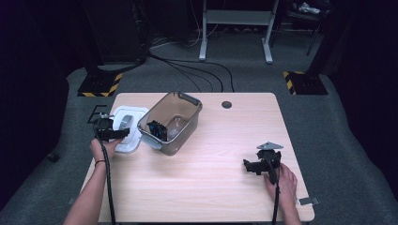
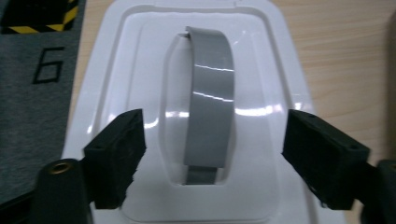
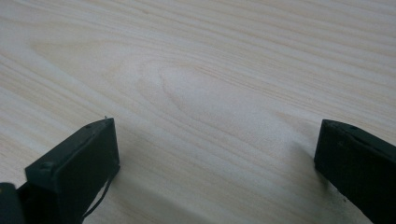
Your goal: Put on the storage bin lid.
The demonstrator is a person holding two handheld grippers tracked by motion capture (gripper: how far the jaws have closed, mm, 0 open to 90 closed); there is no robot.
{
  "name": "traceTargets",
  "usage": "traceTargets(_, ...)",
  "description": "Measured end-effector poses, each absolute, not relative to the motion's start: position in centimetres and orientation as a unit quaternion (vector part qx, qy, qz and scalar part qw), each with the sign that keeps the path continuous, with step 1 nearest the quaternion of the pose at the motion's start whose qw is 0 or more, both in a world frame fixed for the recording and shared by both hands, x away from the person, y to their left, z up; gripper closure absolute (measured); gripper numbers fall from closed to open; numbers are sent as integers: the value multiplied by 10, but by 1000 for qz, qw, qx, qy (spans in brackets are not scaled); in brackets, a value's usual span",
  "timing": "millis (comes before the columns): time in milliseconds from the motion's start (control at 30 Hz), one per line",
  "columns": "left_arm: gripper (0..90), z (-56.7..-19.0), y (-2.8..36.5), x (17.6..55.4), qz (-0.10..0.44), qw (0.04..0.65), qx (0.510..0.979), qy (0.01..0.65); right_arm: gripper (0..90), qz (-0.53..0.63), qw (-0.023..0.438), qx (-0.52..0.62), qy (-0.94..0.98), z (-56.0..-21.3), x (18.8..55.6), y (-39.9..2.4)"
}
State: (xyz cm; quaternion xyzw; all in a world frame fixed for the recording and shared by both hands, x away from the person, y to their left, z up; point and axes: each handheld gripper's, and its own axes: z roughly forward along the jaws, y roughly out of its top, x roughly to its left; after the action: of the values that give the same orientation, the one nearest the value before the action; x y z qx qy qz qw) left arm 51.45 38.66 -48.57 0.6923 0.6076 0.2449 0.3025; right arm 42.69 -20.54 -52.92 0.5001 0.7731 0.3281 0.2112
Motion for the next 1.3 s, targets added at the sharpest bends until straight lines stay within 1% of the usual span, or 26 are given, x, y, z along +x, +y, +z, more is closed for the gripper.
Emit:
traceTargets(33,256,-487,386,516,248,295,695,607,0,328,211,500,773,-529,427,-205)
traceTargets(133,262,-492,386,519,243,286,695,614,0,328,211,500,773,-529,427,-205)
traceTargets(233,330,-496,387,520,240,280,692,620,0,328,211,500,773,-529,427,-205)
traceTargets(267,394,-499,387,522,242,275,689,625,0,328,211,500,773,-529,427,-205)
traceTargets(333,456,-500,386,522,240,271,691,626,0,328,211,500,773,-529,427,-205)
traceTargets(367,519,-501,386,523,240,263,695,624,0,328,211,500,773,-529,427,-205)
traceTargets(467,643,-501,384,523,243,260,700,619,0,328,211,500,773,-529,427,-205)
traceTargets(600,667,-499,380,523,243,252,708,614,0,328,211,500,773,-529,427,-205)
traceTargets(1067,673,-479,385,508,244,294,698,606,0,328,211,500,773,-529,427,-205)
traceTargets(1300,672,-467,387,500,245,299,703,597,0,328,211,500,773,-529,427,-205)
